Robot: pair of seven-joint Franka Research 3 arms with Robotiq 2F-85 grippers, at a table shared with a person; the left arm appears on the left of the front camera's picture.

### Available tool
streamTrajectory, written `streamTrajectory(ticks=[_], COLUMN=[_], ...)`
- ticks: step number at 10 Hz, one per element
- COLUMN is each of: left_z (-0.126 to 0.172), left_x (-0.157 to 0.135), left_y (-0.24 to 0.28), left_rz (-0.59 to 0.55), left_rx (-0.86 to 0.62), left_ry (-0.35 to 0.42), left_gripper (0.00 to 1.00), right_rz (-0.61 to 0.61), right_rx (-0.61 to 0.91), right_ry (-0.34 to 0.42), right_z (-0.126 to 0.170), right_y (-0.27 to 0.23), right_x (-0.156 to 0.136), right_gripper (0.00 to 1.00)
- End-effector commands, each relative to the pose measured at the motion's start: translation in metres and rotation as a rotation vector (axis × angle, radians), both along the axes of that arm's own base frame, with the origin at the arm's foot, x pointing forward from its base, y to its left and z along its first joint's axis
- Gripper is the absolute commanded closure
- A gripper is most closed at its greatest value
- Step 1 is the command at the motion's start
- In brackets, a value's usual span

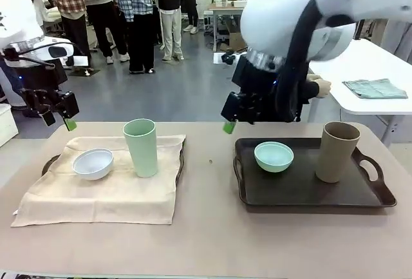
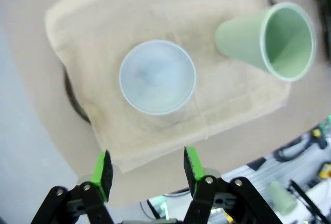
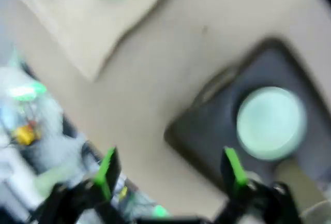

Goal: Set up a tray with a mat and arrange the tableware.
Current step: Place the Picnic Bowl and Reusable plastic cup back onto the Handle tray in front of the human's position.

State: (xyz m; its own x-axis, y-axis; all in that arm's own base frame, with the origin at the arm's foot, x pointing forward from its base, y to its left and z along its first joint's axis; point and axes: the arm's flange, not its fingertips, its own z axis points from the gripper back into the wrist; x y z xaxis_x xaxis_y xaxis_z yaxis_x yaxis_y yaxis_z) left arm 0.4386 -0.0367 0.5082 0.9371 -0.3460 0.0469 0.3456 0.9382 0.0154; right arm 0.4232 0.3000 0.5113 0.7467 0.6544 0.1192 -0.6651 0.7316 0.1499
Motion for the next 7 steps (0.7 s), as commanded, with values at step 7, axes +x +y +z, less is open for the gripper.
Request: streamTrajectory(ticks=[7], left_z=[0.031], left_x=[-0.017], left_y=[-0.018], left_rz=[-0.043], left_rx=[0.060], left_ry=[-0.035], left_gripper=[0.28], right_rz=[-0.187], right_rx=[-0.199], right_ry=[0.095], right_z=[0.071], right_y=[0.025], right_x=[-0.036], right_gripper=[0.00])
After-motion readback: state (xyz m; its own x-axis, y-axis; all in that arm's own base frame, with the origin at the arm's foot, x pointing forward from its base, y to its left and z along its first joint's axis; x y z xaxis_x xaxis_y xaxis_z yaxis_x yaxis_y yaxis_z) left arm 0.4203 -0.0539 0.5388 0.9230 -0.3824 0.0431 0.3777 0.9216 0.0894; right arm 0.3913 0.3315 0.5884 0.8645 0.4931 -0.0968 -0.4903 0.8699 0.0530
